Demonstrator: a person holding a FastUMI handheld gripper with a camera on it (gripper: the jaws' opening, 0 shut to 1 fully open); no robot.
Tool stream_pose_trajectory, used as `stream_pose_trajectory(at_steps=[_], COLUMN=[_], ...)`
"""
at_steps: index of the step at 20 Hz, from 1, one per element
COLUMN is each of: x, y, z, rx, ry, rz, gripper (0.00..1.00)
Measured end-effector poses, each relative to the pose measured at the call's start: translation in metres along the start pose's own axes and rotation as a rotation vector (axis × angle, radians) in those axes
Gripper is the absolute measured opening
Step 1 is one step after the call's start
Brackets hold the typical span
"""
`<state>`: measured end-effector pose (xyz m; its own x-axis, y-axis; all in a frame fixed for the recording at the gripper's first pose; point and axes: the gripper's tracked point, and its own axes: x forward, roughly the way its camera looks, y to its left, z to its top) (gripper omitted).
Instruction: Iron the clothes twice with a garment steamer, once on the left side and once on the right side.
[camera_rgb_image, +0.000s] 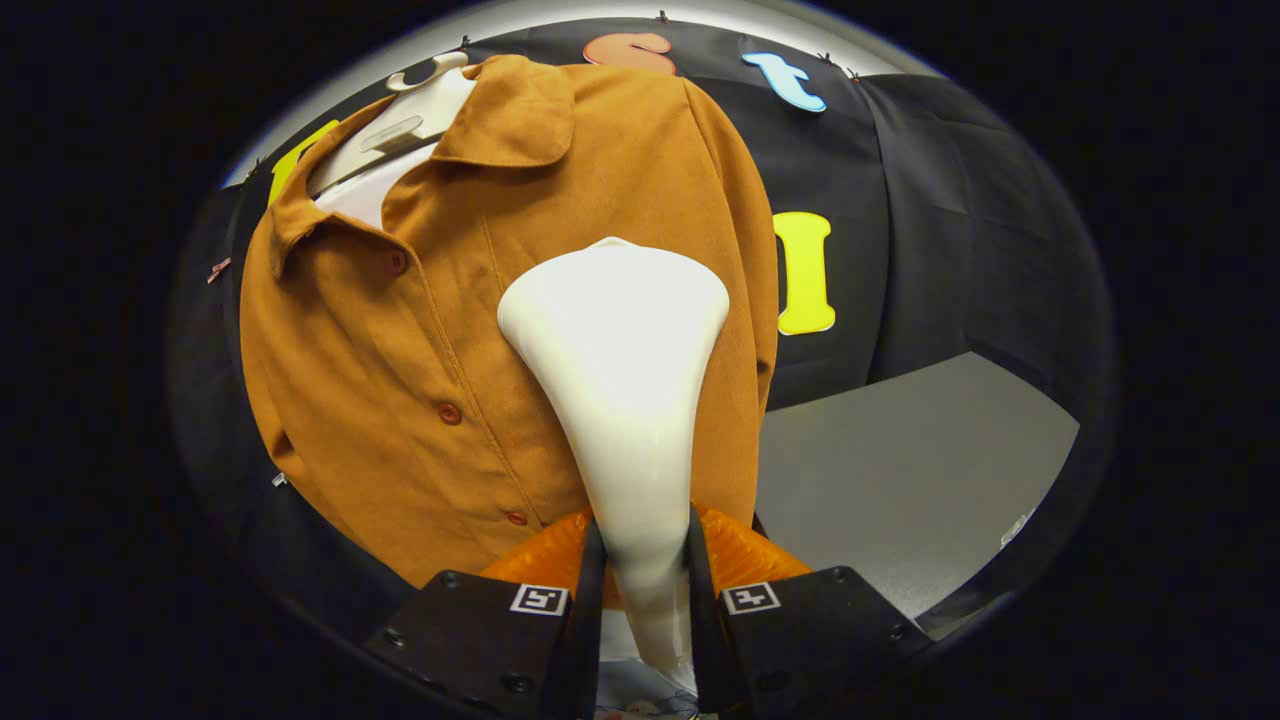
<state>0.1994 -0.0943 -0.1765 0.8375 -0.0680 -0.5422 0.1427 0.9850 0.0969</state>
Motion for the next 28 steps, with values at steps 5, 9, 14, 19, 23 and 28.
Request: stream_pose_trajectory(at_steps=[5, 9, 14, 19, 23, 28], x=[0.020, 0.030, 0.036, 0.037, 0.039, 0.025], y=[-0.010, -0.018, -0.026, -0.033, -0.035, -0.038], z=[-0.040, -0.069, -0.091, -0.124, -0.144, -0.148], rx=[0.000, 0.003, 0.008, 0.001, 0.024, 0.022], ry=[0.114, 0.197, 0.268, 0.342, 0.397, 0.413], rz=[-0.016, -0.034, -0.048, -0.059, -0.062, -0.075], gripper=[0.41, 0.41, 0.41, 0.42, 0.42, 0.42])
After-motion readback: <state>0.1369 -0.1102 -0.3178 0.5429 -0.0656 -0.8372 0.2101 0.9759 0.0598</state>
